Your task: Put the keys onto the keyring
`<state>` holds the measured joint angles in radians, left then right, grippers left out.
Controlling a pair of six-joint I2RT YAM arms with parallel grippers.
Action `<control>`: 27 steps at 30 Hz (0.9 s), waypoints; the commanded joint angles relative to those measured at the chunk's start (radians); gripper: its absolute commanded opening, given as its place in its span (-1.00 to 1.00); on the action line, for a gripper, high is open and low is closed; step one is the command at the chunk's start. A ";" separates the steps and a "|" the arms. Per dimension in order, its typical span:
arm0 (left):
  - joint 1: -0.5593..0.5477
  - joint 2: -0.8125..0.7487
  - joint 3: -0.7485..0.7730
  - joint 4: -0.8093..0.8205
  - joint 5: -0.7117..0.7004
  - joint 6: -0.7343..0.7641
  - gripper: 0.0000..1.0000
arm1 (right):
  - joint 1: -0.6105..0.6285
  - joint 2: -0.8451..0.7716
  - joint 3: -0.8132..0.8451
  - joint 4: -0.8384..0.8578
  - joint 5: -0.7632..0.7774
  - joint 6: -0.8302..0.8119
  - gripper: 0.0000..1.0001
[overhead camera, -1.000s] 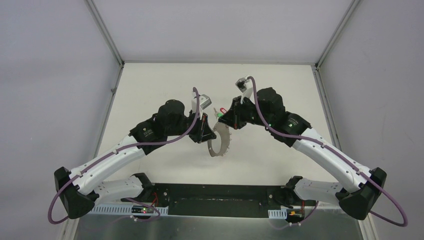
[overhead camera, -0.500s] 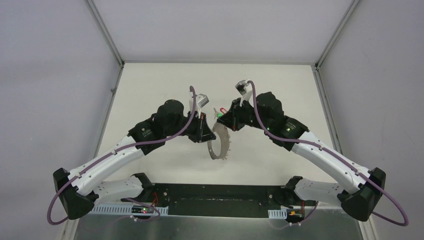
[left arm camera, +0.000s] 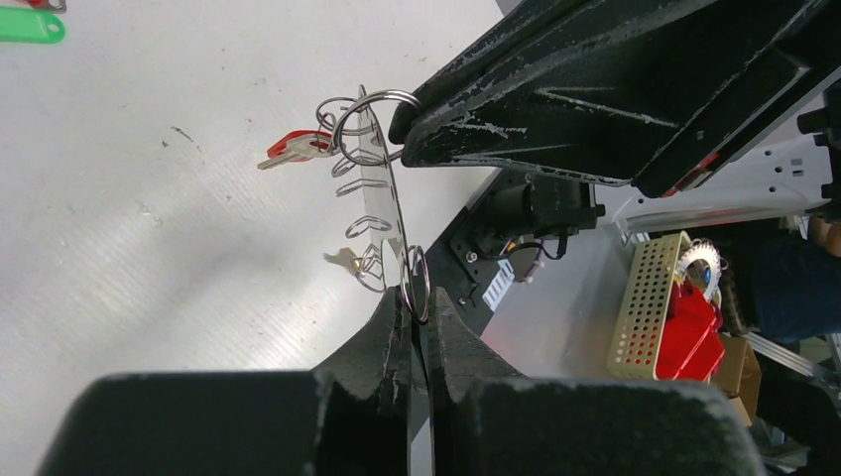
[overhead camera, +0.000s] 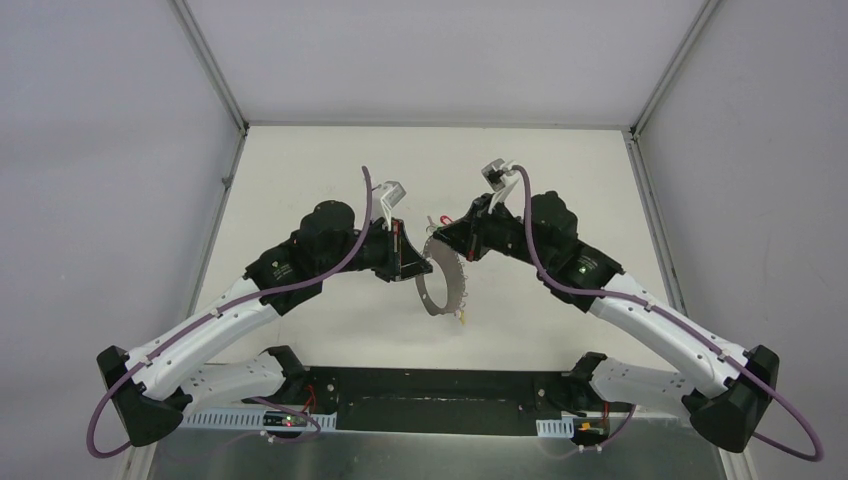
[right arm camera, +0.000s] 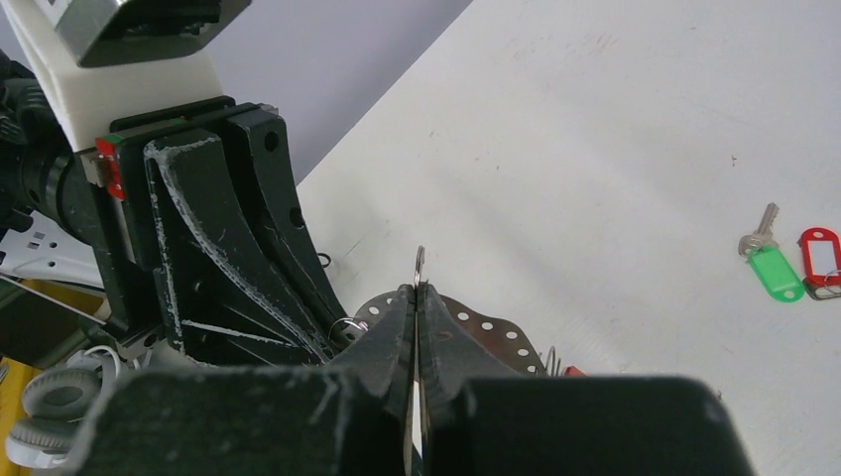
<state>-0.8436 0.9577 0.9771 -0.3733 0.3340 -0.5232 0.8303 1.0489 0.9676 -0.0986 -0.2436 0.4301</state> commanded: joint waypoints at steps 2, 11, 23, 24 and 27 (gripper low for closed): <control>-0.002 -0.029 0.012 0.117 -0.009 -0.044 -1.00 | 0.007 -0.029 -0.019 0.062 0.030 0.010 -1.00; -0.001 -0.014 0.024 0.122 0.007 -0.077 -1.00 | 0.045 -0.042 -0.070 0.140 0.047 -0.019 -1.00; -0.002 -0.039 0.009 0.173 -0.001 -0.115 -1.00 | 0.137 -0.043 -0.130 0.187 0.170 -0.138 -0.79; -0.002 -0.044 0.007 0.174 -0.002 -0.115 -1.00 | 0.139 -0.043 -0.133 0.187 0.171 -0.142 -0.71; -0.001 -0.051 -0.002 0.174 -0.007 -0.112 -1.00 | 0.142 -0.049 -0.139 0.191 0.172 -0.150 -0.40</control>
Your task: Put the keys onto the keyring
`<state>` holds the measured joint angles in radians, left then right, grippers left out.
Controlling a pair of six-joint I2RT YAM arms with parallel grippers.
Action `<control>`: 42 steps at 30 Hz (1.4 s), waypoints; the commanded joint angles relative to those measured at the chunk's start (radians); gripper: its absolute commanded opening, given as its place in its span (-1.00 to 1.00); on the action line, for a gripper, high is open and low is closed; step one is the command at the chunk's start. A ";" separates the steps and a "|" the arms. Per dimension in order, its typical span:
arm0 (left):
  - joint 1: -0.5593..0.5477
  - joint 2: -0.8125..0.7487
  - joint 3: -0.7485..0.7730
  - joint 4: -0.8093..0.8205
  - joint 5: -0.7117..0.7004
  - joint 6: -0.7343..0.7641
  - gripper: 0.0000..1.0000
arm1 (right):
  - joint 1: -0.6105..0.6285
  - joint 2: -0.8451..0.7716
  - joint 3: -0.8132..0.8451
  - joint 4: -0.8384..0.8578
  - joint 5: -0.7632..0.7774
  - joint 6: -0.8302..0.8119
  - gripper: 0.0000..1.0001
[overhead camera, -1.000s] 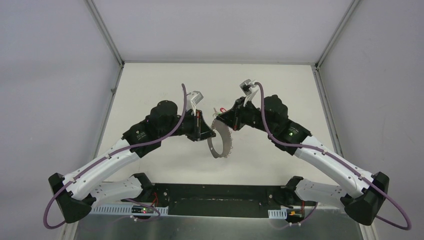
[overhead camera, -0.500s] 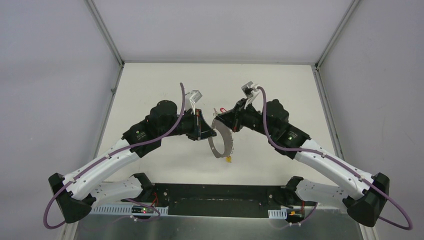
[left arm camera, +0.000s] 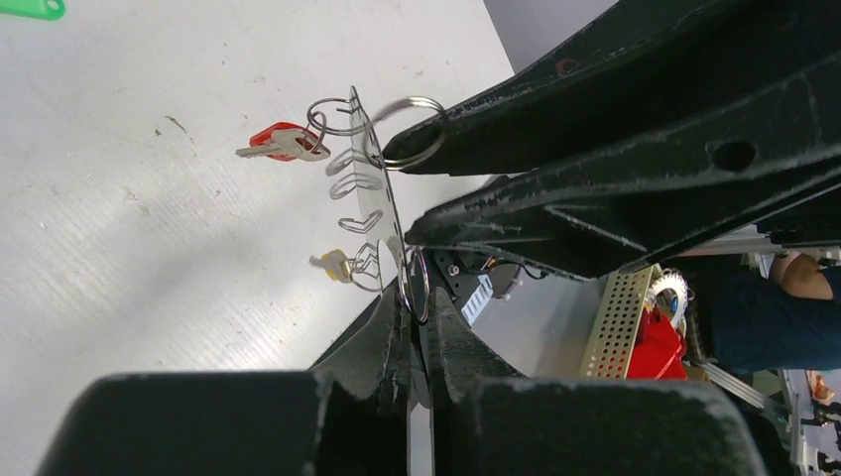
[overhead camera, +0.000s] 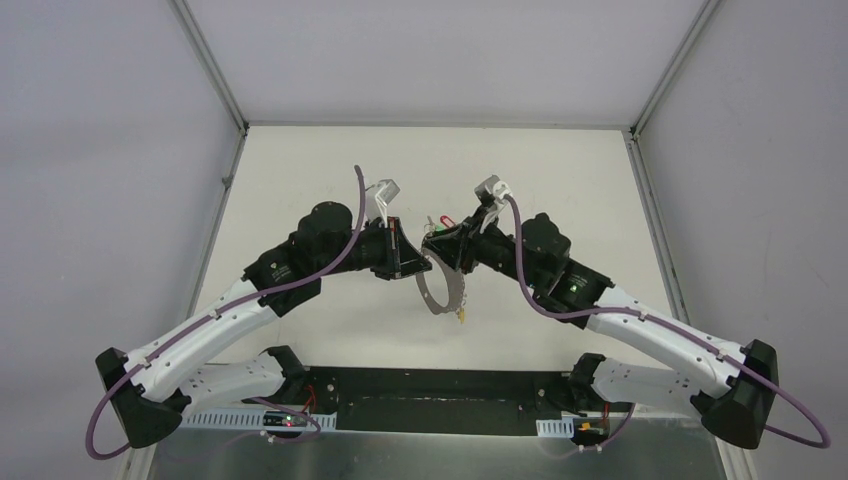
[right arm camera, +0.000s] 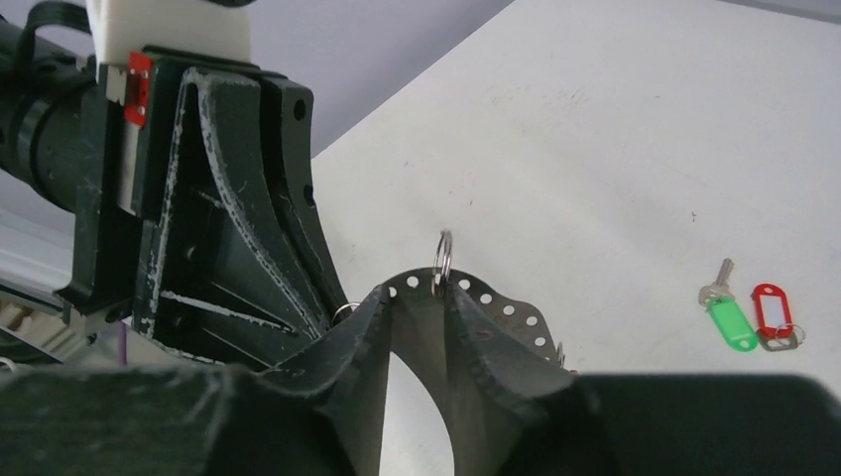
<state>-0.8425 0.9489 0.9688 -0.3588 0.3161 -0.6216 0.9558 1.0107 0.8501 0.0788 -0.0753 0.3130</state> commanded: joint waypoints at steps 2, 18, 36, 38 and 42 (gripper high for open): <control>-0.002 -0.047 0.001 0.158 0.009 -0.011 -1.00 | 0.017 -0.020 -0.024 0.015 0.009 -0.036 -0.23; -0.002 -0.062 -0.009 0.135 0.021 0.057 -1.00 | 0.004 -0.108 0.106 -0.220 0.096 -0.023 0.65; -0.003 -0.039 -0.008 0.086 0.046 0.094 -1.00 | -0.067 0.294 0.812 -1.035 -0.001 0.122 0.51; -0.001 -0.036 -0.008 0.079 0.045 0.095 -1.00 | -0.066 0.333 0.873 -1.091 -0.019 0.117 0.40; -0.003 -0.028 -0.006 0.068 0.049 0.096 -1.00 | -0.064 0.372 0.912 -1.113 -0.034 0.108 -0.02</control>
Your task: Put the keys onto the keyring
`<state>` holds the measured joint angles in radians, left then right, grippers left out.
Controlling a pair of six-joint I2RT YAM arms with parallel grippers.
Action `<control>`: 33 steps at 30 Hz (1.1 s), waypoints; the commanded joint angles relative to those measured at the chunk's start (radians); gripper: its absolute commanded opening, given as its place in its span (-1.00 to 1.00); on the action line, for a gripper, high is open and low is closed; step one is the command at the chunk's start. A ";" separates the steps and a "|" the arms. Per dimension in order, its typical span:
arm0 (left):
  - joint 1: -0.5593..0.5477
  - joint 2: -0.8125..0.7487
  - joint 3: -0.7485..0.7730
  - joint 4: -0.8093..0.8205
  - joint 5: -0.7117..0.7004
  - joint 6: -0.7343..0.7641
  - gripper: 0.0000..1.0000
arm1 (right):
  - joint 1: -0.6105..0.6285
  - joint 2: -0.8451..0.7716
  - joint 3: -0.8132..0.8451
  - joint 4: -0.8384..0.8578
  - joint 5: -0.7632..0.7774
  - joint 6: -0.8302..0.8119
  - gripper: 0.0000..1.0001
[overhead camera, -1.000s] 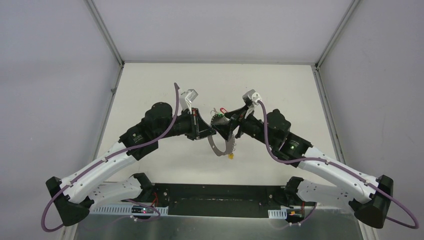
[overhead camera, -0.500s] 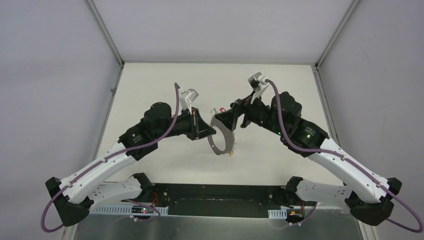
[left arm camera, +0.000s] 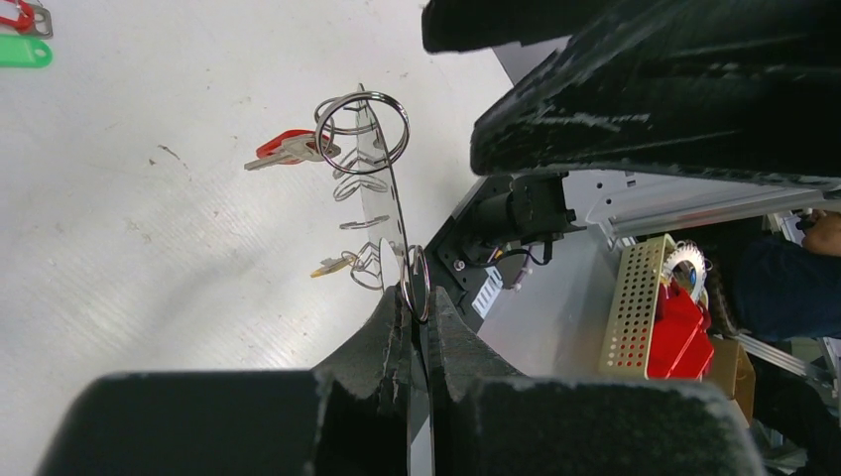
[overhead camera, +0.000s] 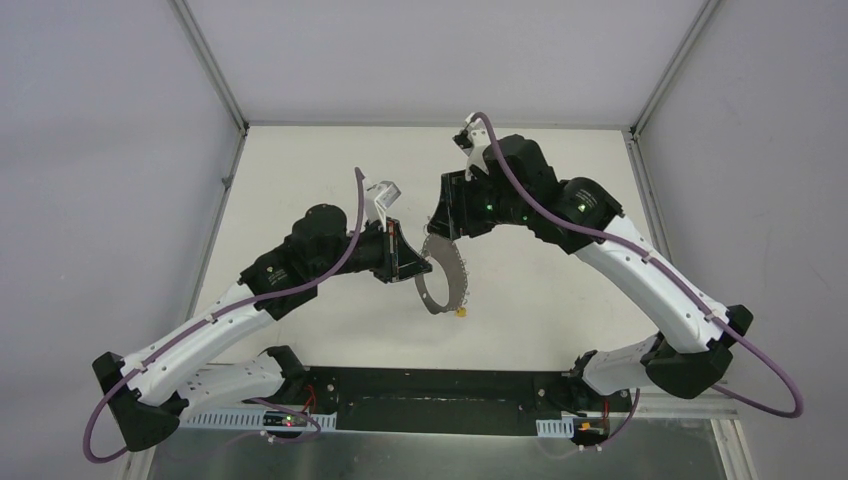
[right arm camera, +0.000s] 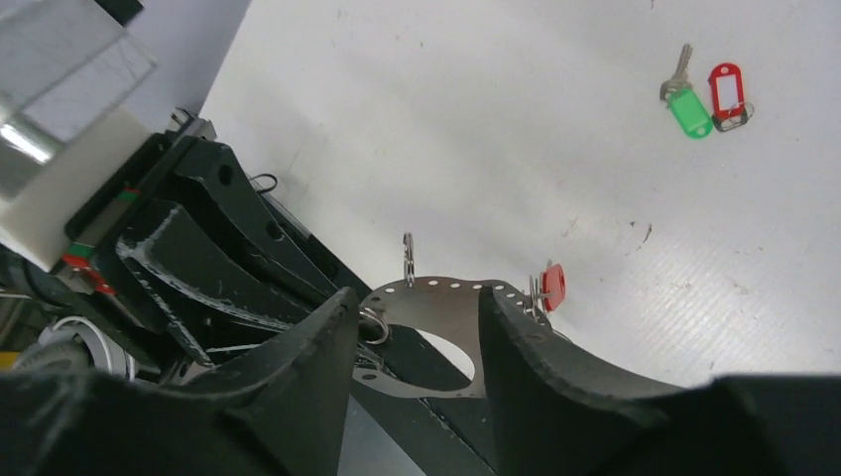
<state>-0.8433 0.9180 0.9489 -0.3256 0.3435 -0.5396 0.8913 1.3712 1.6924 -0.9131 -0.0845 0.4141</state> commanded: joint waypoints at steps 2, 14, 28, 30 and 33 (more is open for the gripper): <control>-0.001 0.007 0.013 0.035 0.031 0.011 -1.00 | 0.000 0.027 0.074 -0.121 -0.028 0.000 -0.09; -0.001 0.014 0.009 0.034 0.051 0.009 -1.00 | 0.000 0.088 0.084 -0.110 -0.038 -0.018 -0.09; -0.001 0.022 0.007 0.036 0.063 0.004 -1.00 | 0.000 0.140 0.119 -0.107 -0.048 -0.046 -0.18; -0.002 0.023 0.009 0.036 0.062 0.003 -1.00 | 0.000 0.146 0.120 -0.110 -0.047 -0.050 -0.26; -0.001 0.025 0.011 0.036 0.063 0.001 -1.00 | 0.000 0.152 0.127 -0.123 -0.037 -0.053 -0.33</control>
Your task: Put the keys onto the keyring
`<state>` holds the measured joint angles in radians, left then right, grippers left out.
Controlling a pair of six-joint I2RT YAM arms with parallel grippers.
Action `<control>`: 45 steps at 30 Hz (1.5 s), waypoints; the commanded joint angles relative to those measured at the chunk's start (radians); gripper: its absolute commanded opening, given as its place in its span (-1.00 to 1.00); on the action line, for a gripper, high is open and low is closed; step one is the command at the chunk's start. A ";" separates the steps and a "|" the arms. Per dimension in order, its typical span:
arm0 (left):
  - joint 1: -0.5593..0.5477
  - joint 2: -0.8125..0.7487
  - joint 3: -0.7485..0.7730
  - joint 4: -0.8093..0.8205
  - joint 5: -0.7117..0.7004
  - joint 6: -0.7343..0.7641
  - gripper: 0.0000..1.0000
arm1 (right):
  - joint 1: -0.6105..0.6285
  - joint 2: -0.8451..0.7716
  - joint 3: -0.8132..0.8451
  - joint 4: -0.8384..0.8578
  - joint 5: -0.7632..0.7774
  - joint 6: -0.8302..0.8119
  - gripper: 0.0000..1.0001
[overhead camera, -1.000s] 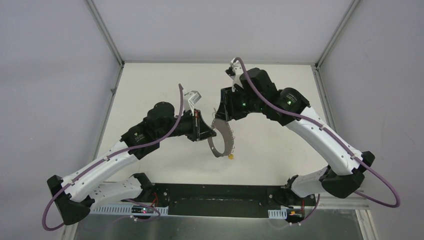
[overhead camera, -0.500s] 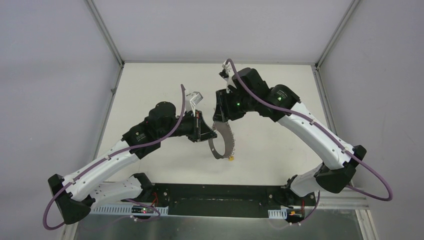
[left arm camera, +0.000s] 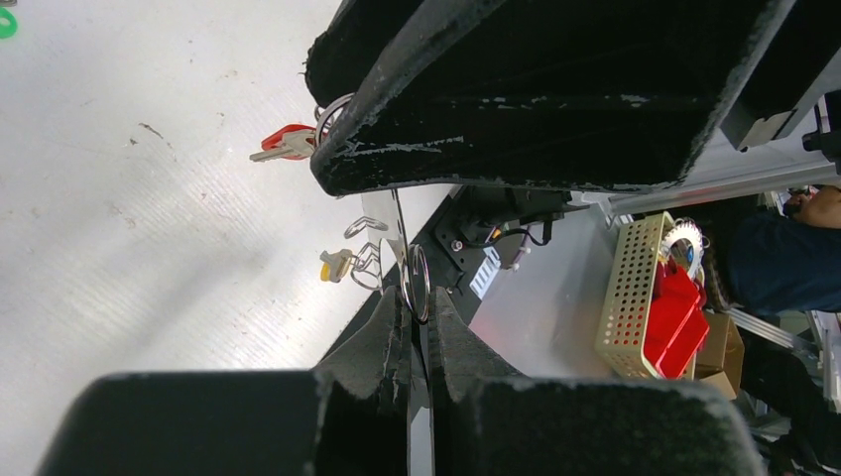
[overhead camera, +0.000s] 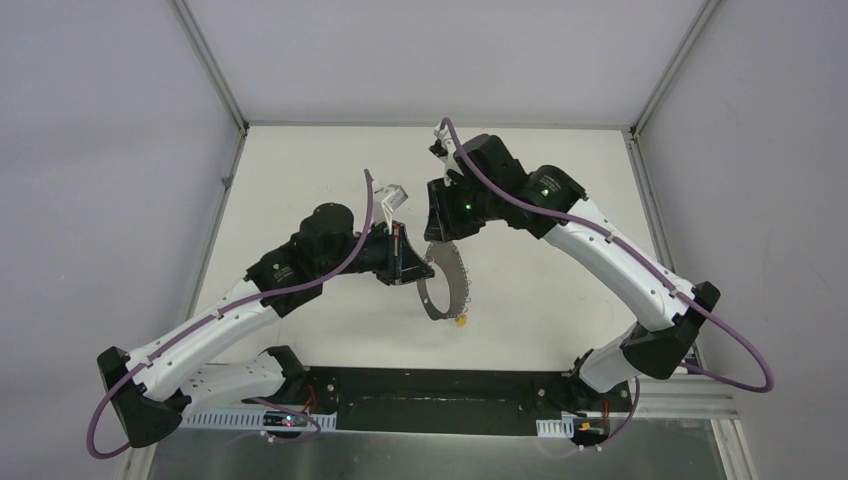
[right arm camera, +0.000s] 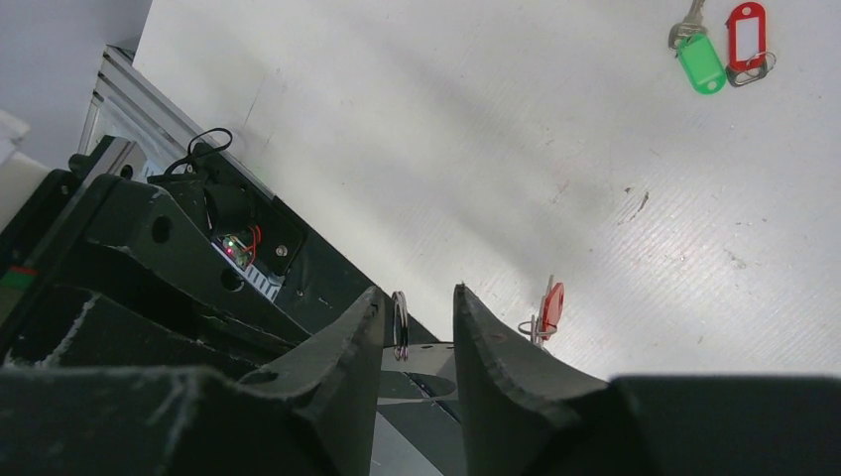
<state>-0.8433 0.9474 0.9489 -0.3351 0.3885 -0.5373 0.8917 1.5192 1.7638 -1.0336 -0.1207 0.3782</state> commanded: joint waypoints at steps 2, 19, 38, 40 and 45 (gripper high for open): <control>-0.002 -0.003 0.012 0.044 0.019 0.000 -1.00 | 0.000 0.009 0.061 -0.008 0.005 -0.019 -0.34; -0.001 0.010 0.026 0.045 0.027 0.002 -1.00 | -0.001 0.037 0.078 -0.022 -0.021 -0.025 -0.41; -0.001 0.003 0.020 0.044 0.024 -0.003 -1.00 | 0.000 -0.087 -0.109 0.192 0.024 0.022 -1.00; -0.002 0.002 0.025 0.046 0.021 -0.004 -1.00 | 0.000 -0.140 -0.194 0.300 0.027 0.058 -1.00; -0.001 -0.001 0.039 0.064 0.023 0.002 -1.00 | 0.000 -0.246 -0.366 0.511 0.057 0.152 -1.00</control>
<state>-0.8436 0.9646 0.9489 -0.3504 0.3992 -0.5377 0.8928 1.3708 1.4834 -0.7418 -0.1165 0.4438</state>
